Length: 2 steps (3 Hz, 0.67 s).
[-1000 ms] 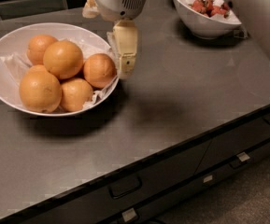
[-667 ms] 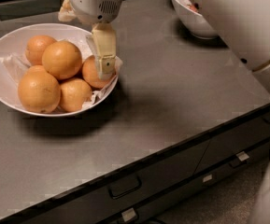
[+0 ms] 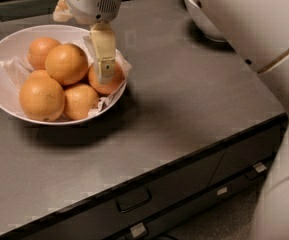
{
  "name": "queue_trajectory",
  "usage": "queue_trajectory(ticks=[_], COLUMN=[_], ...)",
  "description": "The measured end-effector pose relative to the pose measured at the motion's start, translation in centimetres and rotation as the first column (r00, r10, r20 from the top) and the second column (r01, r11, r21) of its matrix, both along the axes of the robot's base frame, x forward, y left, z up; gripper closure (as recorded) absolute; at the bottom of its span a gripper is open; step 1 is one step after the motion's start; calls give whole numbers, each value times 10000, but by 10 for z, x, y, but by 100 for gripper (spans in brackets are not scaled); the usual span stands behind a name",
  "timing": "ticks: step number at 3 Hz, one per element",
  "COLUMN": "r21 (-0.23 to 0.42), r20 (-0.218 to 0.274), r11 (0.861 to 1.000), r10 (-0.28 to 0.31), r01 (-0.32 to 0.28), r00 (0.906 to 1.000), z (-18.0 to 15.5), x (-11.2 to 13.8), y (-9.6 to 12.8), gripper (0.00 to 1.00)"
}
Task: Pick orange from white bowl
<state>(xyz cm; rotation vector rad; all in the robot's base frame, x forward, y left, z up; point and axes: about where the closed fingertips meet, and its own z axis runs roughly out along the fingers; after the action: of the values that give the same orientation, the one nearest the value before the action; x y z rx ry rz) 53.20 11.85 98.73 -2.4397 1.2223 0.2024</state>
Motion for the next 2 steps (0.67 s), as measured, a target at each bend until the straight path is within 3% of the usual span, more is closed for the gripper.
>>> queue_trajectory(ticks=[1,2], r21=[45,150], r20=[-264,-610], r11=[9983,9942], r10=[587,1073], r01=[-586,-1066], r00=[9979,9924], z=[-3,-12], x=[5,11], y=[20,39], gripper=[12,13])
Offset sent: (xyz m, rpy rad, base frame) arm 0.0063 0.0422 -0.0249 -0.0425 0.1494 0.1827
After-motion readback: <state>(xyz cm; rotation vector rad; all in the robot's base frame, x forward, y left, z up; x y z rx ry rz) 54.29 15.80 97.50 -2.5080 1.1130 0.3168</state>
